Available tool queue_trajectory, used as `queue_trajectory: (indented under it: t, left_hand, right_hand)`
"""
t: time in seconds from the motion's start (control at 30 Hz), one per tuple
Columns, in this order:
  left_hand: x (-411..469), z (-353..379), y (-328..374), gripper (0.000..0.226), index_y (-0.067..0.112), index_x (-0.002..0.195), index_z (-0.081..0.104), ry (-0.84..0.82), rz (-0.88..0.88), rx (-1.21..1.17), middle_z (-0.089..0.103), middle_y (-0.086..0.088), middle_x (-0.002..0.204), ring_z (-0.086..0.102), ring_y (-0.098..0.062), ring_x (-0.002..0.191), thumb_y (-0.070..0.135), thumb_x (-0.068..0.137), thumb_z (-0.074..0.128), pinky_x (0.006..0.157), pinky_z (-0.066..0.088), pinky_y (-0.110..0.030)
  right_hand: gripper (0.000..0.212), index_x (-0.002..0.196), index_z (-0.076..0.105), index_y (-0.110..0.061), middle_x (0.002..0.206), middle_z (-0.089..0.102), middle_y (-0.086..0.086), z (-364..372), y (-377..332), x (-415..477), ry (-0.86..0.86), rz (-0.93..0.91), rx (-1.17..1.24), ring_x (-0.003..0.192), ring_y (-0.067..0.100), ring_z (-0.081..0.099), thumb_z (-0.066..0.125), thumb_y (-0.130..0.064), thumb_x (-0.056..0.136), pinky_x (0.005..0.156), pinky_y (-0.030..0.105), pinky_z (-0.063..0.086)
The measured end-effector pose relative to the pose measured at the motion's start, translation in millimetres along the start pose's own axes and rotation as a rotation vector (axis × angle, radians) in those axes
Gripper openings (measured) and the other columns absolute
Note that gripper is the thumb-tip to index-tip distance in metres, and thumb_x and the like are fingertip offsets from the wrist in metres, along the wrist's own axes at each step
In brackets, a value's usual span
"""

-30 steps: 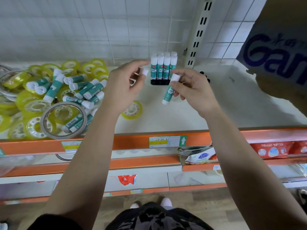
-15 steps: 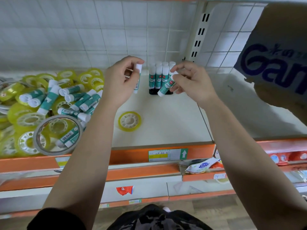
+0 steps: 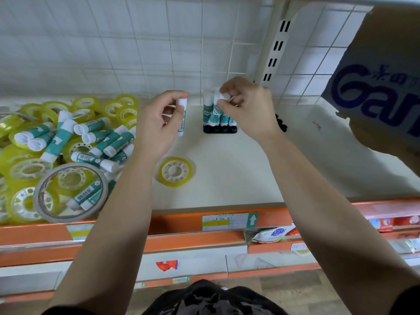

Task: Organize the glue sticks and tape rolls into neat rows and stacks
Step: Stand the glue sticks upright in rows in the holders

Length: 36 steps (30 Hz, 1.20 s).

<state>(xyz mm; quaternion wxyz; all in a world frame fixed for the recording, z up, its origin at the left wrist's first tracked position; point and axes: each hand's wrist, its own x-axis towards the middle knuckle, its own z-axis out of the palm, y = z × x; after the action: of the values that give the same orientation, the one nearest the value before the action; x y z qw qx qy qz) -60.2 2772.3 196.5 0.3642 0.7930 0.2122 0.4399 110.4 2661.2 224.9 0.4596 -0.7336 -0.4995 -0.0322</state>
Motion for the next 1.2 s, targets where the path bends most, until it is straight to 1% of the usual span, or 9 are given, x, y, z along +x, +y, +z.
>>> queue_trajectory:
  t: [0.1, 0.23, 0.33, 0.43, 0.63, 0.77, 0.87, 0.97, 1.2]
  left_hand:
    - [-0.9, -1.8, -2.6, 0.024, 0.015, 0.114, 0.068, 0.007, -0.012, 0.003, 0.063, 0.010, 0.091, 0.060, -0.005, 0.079, 0.010, 0.095, 0.054, 0.072, 0.048, -0.018]
    - [-0.1, -3.3, -3.4, 0.024, 0.016, 0.113, 0.068, 0.021, -0.014, 0.012, 0.061, 0.020, 0.088, 0.058, 0.000, 0.077, 0.009, 0.095, 0.055, 0.071, 0.046, -0.015]
    - [-0.3, -3.1, -4.2, 0.024, 0.017, 0.113, 0.068, 0.017, -0.014, 0.022, 0.062, 0.017, 0.090, 0.059, -0.002, 0.078, 0.010, 0.095, 0.055, 0.071, 0.048, -0.016]
    - [-0.6, -2.3, -5.0, 0.024, 0.019, 0.114, 0.068, 0.006, -0.015, 0.026, 0.063, 0.012, 0.092, 0.061, -0.006, 0.079, 0.011, 0.095, 0.054, 0.072, 0.049, -0.018]
    - [0.3, -3.2, -4.2, 0.025, 0.017, 0.114, 0.068, 0.015, -0.029, 0.027, 0.062, 0.016, 0.090, 0.058, 0.001, 0.076, 0.009, 0.094, 0.054, 0.070, 0.046, -0.014]
    - [0.3, -2.5, -5.2, 0.026, 0.017, 0.114, 0.068, 0.014, -0.036, 0.022, 0.062, 0.015, 0.090, 0.058, 0.000, 0.075, 0.009, 0.094, 0.054, 0.069, 0.046, -0.013]
    - [0.0, -2.9, -5.5, 0.025, 0.018, 0.113, 0.068, 0.009, -0.027, 0.021, 0.062, 0.018, 0.090, 0.059, 0.000, 0.077, 0.010, 0.094, 0.055, 0.070, 0.047, -0.015]
    - [-0.5, -3.3, -5.8, 0.025, 0.018, 0.113, 0.068, 0.014, -0.024, 0.024, 0.063, 0.016, 0.091, 0.060, 0.000, 0.078, 0.010, 0.093, 0.055, 0.071, 0.048, -0.016]
    - [-2.2, -3.6, -5.1, 0.026, 0.022, 0.112, 0.068, 0.015, -0.043, 0.003, 0.062, 0.018, 0.089, 0.060, -0.002, 0.077, 0.010, 0.093, 0.055, 0.070, 0.048, -0.017]
  right_hand:
    - [0.020, 0.097, 0.069, -0.008, 0.081, 0.066, -0.009, 2.5, -1.0, 4.1, -0.013, -0.060, -0.030, 0.061, -0.007, 0.057, 0.066, -0.007, 0.077, 0.067, 0.013, 0.050]
    - [0.017, 0.092, 0.071, -0.009, 0.065, 0.056, -0.017, 6.0, -3.3, 9.5, -0.031, -0.133, -0.098, 0.061, 0.006, 0.062, 0.066, -0.009, 0.076, 0.070, 0.017, 0.052]
    - [0.016, 0.088, 0.072, -0.009, 0.071, 0.060, -0.006, 9.5, -3.6, 11.5, -0.020, -0.181, -0.124, 0.068, 0.014, 0.064, 0.067, -0.011, 0.073, 0.068, 0.010, 0.045]
    - [0.017, 0.087, 0.073, -0.008, 0.075, 0.067, 0.003, 12.9, -2.2, 11.2, -0.033, -0.203, -0.136, 0.077, 0.019, 0.064, 0.067, -0.013, 0.071, 0.069, 0.024, 0.048]
    - [0.017, 0.087, 0.073, -0.007, 0.069, 0.057, -0.008, 17.6, 1.2, 10.6, -0.039, -0.210, -0.167, 0.075, 0.018, 0.064, 0.069, -0.009, 0.071, 0.069, 0.026, 0.048]
    - [0.015, 0.086, 0.075, -0.005, 0.084, 0.063, 0.002, 22.7, 4.0, 10.5, -0.040, -0.197, -0.126, 0.068, 0.014, 0.063, 0.068, -0.005, 0.072, 0.067, 0.013, 0.048]
    - [0.014, 0.089, 0.074, -0.002, 0.092, 0.064, 0.009, 24.8, 5.3, 9.7, -0.052, -0.178, -0.116, 0.067, 0.014, 0.064, 0.070, -0.004, 0.076, 0.071, 0.024, 0.055]
    - [0.012, 0.088, 0.074, -0.002, 0.088, 0.065, 0.010, 27.3, 6.2, 6.6, -0.028, -0.189, -0.153, 0.069, 0.021, 0.064, 0.069, -0.004, 0.077, 0.069, 0.040, 0.055]
    - [0.020, 0.100, 0.074, -0.007, 0.078, 0.066, 0.004, 33.8, 6.7, -2.8, 0.026, -0.104, -0.092, 0.068, 0.010, 0.054, 0.069, -0.007, 0.081, 0.072, 0.031, 0.052]
